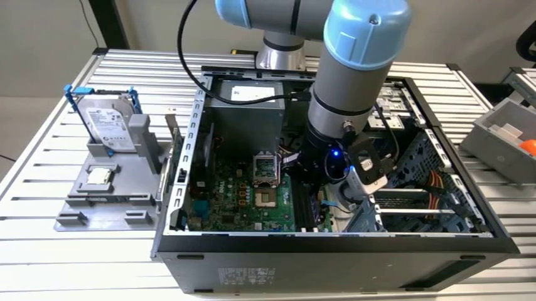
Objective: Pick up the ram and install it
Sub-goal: 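Insert the ram into the slot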
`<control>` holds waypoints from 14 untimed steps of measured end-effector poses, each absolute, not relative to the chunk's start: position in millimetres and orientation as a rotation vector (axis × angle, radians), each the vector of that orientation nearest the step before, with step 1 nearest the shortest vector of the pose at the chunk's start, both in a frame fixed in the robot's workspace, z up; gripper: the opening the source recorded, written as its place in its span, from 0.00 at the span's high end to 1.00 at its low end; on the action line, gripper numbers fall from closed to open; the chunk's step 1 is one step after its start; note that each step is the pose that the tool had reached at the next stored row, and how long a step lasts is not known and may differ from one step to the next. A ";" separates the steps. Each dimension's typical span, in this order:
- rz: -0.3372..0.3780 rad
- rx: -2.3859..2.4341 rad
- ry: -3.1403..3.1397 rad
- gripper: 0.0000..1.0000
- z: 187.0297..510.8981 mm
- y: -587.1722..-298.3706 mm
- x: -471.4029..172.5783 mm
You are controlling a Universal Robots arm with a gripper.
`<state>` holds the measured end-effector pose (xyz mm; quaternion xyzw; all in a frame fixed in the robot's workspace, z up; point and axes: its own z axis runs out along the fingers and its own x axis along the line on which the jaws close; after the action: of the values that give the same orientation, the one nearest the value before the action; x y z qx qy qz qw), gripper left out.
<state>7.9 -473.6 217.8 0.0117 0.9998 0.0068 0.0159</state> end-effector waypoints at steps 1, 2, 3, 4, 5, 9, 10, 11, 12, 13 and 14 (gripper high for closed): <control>0.021 0.037 3.110 1.00 217.8 -473.6 7.9; 0.021 0.037 3.110 1.00 217.8 -473.6 7.9; 0.021 0.037 3.110 1.00 217.7 -473.6 7.9; 0.021 0.037 3.110 1.00 217.7 -473.6 7.9; 0.021 0.037 3.110 1.00 217.7 -473.6 7.9; 0.022 0.039 3.109 1.00 216.8 -473.6 7.8; 0.022 0.040 3.109 1.00 216.1 -473.5 7.6; 0.021 0.041 3.110 1.00 215.0 -473.6 7.5; 0.021 0.043 3.110 1.00 214.1 -473.7 7.5; 0.021 0.045 3.110 1.00 214.0 -473.7 7.4; 0.021 0.046 3.109 1.00 213.6 -473.7 7.4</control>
<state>7.4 -473.7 213.6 0.0149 0.9997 0.0066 0.0158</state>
